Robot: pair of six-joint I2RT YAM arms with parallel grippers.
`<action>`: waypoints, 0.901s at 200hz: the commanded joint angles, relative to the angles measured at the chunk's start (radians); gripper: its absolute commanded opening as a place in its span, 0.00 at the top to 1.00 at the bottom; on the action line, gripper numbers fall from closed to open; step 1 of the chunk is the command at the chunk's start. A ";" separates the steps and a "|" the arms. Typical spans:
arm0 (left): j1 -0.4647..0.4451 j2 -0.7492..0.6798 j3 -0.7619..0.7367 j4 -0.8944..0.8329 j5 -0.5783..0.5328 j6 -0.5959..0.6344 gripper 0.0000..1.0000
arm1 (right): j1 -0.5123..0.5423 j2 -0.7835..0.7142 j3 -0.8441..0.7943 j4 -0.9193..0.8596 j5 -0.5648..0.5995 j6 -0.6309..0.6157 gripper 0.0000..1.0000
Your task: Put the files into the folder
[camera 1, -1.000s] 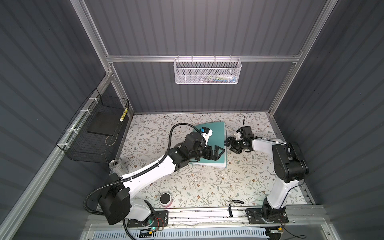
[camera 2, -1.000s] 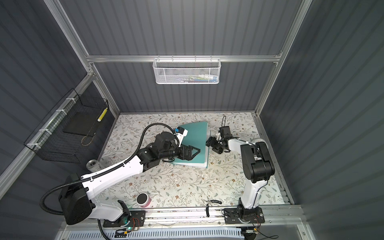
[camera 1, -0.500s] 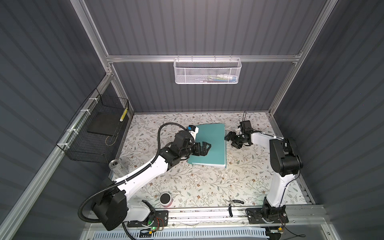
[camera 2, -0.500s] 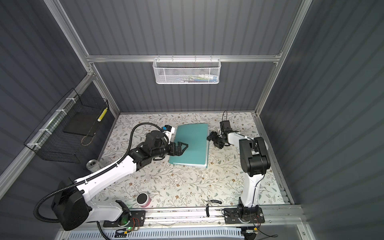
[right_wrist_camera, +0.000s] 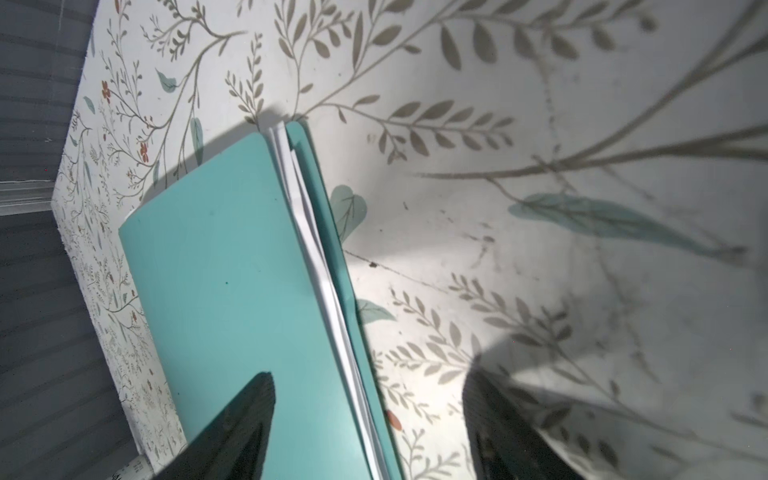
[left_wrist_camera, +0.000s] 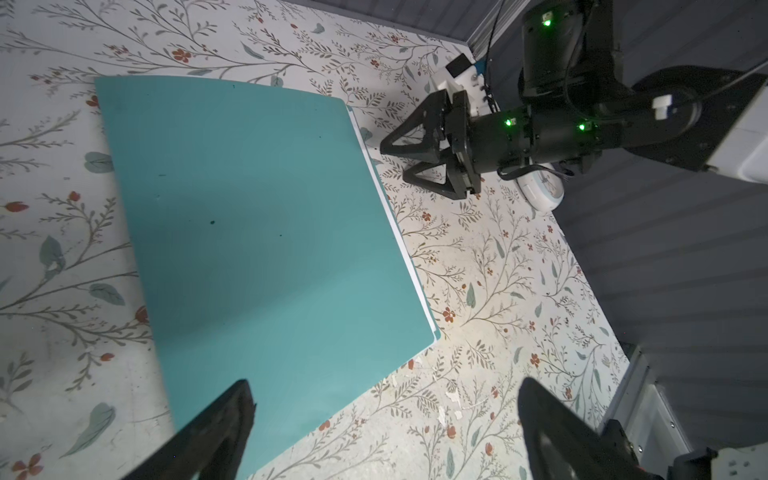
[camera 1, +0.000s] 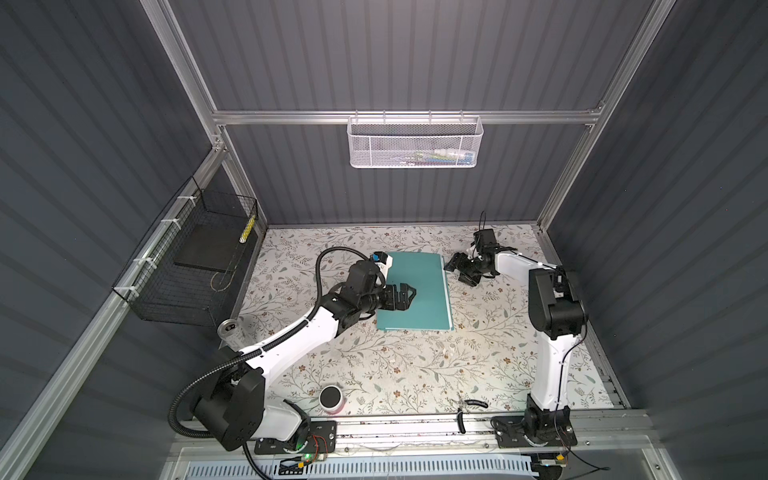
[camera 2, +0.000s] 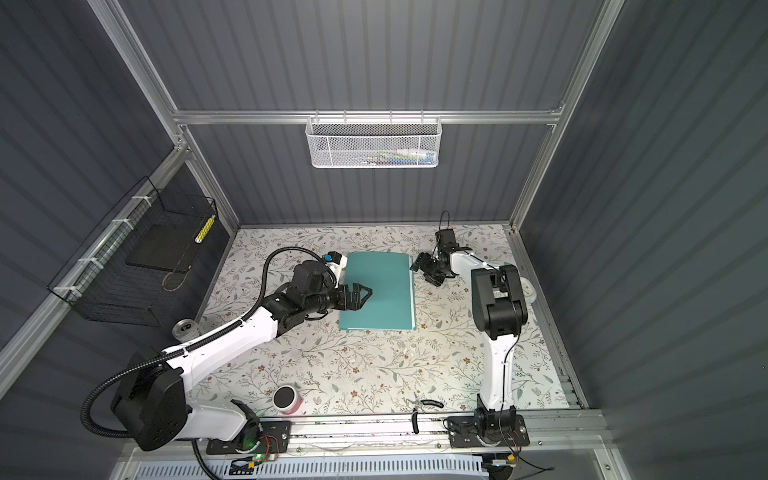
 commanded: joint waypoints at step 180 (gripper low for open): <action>0.463 0.270 -0.667 1.299 -0.723 0.475 0.00 | 0.145 -0.651 -0.536 0.260 0.526 -0.332 0.01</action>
